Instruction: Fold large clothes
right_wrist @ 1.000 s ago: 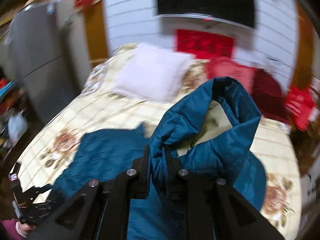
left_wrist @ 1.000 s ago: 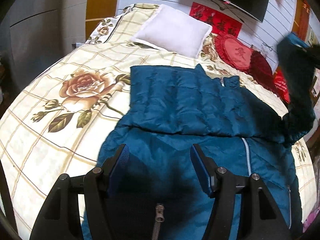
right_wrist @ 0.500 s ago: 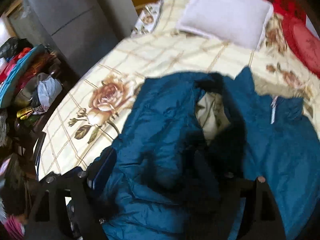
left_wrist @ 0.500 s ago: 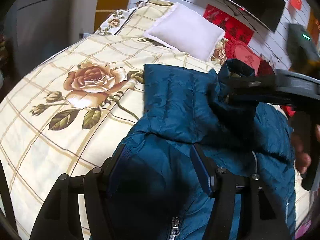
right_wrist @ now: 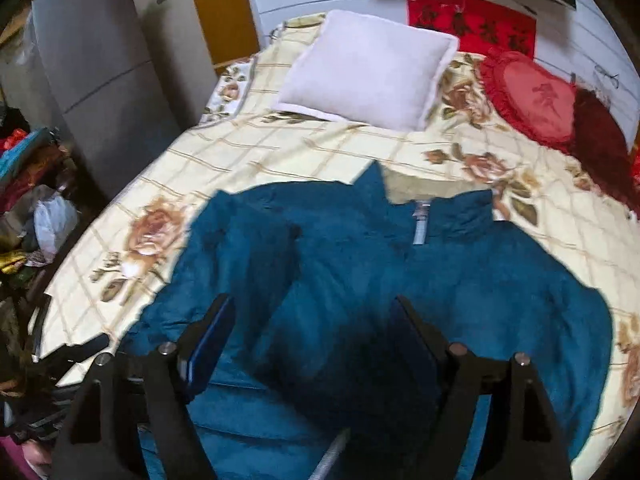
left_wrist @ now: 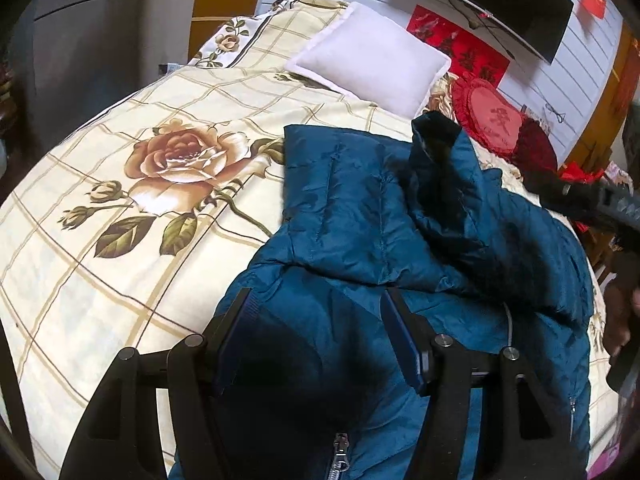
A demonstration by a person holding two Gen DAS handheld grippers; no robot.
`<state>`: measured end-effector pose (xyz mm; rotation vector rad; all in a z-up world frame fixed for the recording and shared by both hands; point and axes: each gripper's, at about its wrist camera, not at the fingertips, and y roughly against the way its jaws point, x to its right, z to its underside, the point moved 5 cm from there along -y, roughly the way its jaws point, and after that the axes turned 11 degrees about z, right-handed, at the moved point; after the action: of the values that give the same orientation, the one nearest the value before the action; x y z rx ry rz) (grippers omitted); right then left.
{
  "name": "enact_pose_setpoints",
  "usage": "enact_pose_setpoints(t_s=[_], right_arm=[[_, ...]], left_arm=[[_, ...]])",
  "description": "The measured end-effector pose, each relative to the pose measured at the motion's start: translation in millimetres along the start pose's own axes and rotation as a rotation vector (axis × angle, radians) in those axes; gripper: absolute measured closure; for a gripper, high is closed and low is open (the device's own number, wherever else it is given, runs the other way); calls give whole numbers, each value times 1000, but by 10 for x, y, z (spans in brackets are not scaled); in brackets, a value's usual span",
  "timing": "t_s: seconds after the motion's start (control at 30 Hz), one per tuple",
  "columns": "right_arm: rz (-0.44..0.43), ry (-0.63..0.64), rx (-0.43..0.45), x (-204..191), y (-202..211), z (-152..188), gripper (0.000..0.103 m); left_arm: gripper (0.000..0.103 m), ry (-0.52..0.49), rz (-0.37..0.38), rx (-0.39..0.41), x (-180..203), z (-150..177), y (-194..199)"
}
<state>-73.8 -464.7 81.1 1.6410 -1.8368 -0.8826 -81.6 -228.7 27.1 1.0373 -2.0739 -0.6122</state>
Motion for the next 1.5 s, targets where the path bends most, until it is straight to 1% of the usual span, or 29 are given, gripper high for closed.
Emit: enact_pose_setpoints(t_s=[0.03, 0.13, 0.2, 0.23, 0.27, 0.3, 0.33, 0.37, 0.4, 0.43, 0.47, 0.5, 0.57, 0.63, 0.73, 0.77, 0.83, 0.87, 0.9, 0.93, 0.97, 1.0, 1.07, 1.13, 1.17, 1.27, 1.33, 1.43, 1.5], right_arm=[[-53, 6, 6, -121, 37, -37, 20], [-249, 9, -1, -605, 64, -148, 20], [-319, 23, -23, -893, 31, -254, 20], [-344, 32, -55, -1036, -31, -284, 20], [-349, 38, -84, -1140, -104, -308, 20], [-328, 48, -113, -1223, -200, -332, 20], [-256, 73, -149, -1292, -363, -360, 20], [-204, 92, -165, -1313, -463, -377, 20], [-117, 118, -179, -1296, -590, -398, 20], [-58, 131, -188, -1257, -651, -409, 20], [26, 142, -205, -1165, -735, -419, 20], [57, 142, -212, -1099, -759, -420, 20], [59, 132, -253, -963, -797, -400, 20], [35, 116, -350, -817, -899, -336, 20], [55, 98, -407, -659, -999, -236, 20], [37, 91, -430, -636, -1023, -197, 20], [-29, 87, -499, -688, -1089, -73, 18], [-46, 107, -534, -729, -1100, 2, 15], [-48, 134, -557, -792, -1123, 62, 12], [-51, 151, -571, -848, -1117, 96, 11], [-90, 150, -580, -928, -1084, 118, 11], [-158, 126, -575, -1001, -1032, 105, 11], [-352, 46, -531, -1160, -858, 0, 11], [-481, -8, -487, -1273, -711, -100, 11], [-512, -23, -443, -1317, -620, -175, 11], [-493, -5, -366, -1332, -460, -282, 11], [-438, 18, -346, -1291, -413, -293, 11], [-344, 53, -385, -1206, -502, -246, 11], [-234, 55, -408, -1108, -666, -191, 11]], left_arm=[[57, 7, 3, -4, -11, 2, -5], [57, 20, 5, -1, -38, -6, 14], [57, 21, 3, 7, -52, -15, 34], [57, 22, 2, 10, -61, -18, 43], [57, 23, 2, 10, -71, -22, 47], [57, 23, 2, 9, -76, -20, 48], [57, 23, 4, 6, -83, -15, 49], [57, 23, 4, 4, -91, -9, 51], [57, 21, 3, -1, -99, -1, 51], [57, 20, 3, -4, -109, 4, 49], [57, 20, 7, -6, -122, 9, 55], [57, 20, 11, -6, -138, 10, 67], [57, 20, 13, 3, -173, 0, 100], [57, 18, 7, 16, -215, -23, 119], [57, 44, 7, 12, -291, -44, 109], [57, 53, 10, 10, -304, -45, 111], [57, 63, 10, 12, -333, -51, 120], [57, 62, 5, 18, -343, -57, 135], [57, 61, 3, 22, -349, -64, 148], [57, 62, 2, 26, -355, -68, 159], [57, 64, 1, 31, -366, -75, 171], [57, 66, -3, 36, -380, -83, 179], [57, 73, -10, 40, -410, -94, 181], [57, 81, -12, 40, -433, -97, 174], [57, 81, -13, 39, -434, -94, 173], [57, 79, -15, 41, -434, -94, 174], [57, 84, -14, 46, -438, -97, 179], [57, 95, -9, 46, -448, -105, 173], [57, 98, -11, 45, -458, -111, 170]])
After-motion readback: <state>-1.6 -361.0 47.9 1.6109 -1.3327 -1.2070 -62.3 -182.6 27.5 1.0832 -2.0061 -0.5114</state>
